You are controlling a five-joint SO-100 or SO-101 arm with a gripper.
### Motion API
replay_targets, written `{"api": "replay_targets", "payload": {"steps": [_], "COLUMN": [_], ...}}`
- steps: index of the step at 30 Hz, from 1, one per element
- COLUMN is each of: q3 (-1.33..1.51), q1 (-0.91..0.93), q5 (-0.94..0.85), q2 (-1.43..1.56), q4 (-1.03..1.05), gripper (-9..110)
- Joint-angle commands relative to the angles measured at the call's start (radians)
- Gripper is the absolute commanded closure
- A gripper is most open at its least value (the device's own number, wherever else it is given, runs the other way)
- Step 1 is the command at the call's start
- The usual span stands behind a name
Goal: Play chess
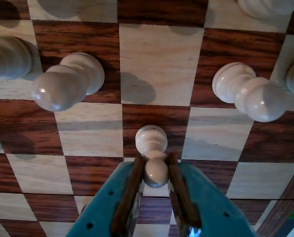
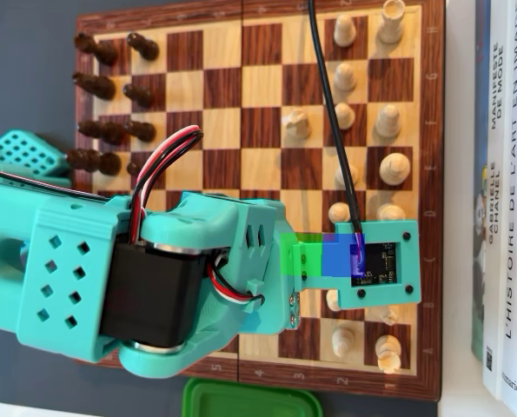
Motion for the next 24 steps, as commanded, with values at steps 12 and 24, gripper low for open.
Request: {"api": "replay_targets", "payload": {"steps": [12, 24], "q3": [-0.009, -0.025], "q1": [0.0, -0.002], "q5": [-0.005, -0.031], "q2": [-0.003, 0.006], "q4": [-0.005, -0.003], "gripper": [86, 85]}}
